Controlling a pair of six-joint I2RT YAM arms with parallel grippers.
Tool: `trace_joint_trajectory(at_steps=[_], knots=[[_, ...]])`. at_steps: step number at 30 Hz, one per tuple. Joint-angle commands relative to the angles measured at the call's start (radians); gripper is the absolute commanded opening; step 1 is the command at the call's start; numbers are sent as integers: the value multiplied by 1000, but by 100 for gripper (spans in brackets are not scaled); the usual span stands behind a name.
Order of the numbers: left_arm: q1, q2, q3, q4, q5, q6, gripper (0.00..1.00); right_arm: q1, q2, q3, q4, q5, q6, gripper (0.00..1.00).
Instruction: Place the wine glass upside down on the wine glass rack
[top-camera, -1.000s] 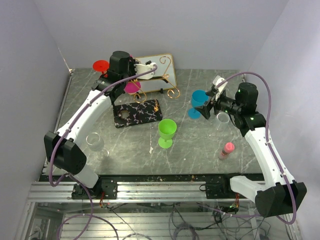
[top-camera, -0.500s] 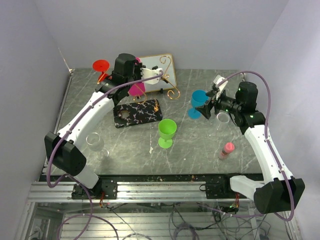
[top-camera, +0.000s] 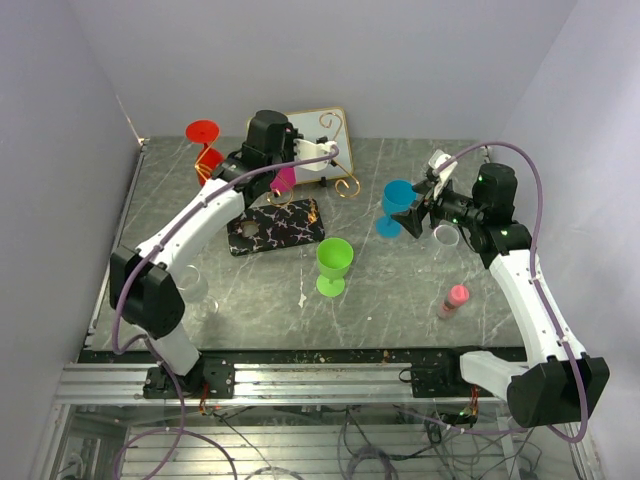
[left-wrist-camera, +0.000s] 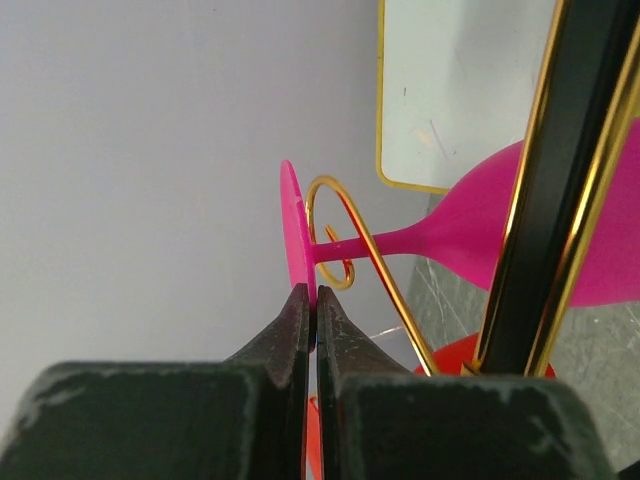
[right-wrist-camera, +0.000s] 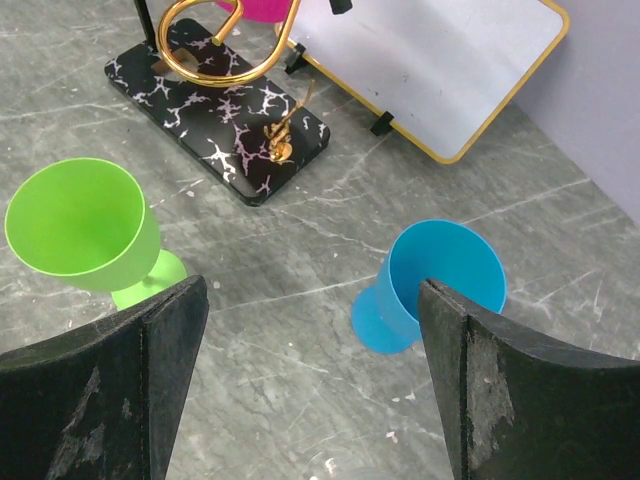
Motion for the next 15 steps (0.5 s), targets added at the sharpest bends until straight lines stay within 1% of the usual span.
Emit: trace_joint_trajectory(at_steps=[1, 6, 15], knots=[[-20, 42, 70, 78, -22, 9, 7, -8, -3, -10, 19, -2, 4, 85], [-21, 93, 133, 52, -33, -17, 7, -7, -3, -13, 20, 2, 1, 85], [-5, 146, 183, 47, -86, -48, 8, -7, 0, -14, 19, 6, -4, 86]])
